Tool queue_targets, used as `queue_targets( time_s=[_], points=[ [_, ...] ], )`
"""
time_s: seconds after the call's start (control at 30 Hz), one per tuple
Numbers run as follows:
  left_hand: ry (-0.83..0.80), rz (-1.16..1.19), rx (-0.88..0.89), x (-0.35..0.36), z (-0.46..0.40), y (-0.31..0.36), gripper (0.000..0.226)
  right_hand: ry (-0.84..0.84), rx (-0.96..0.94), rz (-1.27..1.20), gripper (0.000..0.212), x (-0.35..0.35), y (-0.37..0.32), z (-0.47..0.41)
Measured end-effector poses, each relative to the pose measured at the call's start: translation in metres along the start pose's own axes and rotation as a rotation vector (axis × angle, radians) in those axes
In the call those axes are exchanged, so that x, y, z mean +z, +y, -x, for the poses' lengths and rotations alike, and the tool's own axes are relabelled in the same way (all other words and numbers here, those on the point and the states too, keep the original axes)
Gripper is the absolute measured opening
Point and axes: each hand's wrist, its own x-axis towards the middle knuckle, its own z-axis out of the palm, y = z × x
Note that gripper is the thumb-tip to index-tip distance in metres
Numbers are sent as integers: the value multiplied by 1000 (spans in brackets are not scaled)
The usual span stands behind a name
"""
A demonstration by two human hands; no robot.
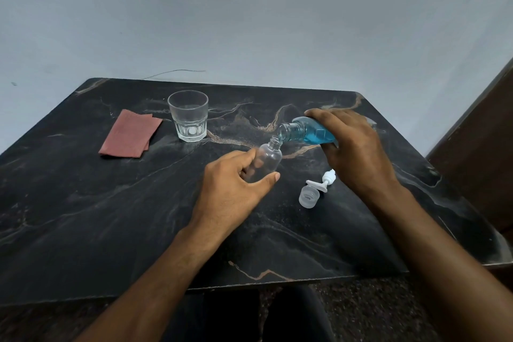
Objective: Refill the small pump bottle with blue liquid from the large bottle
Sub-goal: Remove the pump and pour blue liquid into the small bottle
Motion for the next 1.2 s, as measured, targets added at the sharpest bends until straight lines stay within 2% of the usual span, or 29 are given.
queue_targets(
  time_s=[1.2],
  points=[
    [20,28,39,0,1,3,34,15,-58,33,54,-7,-3,-5]
  ],
)
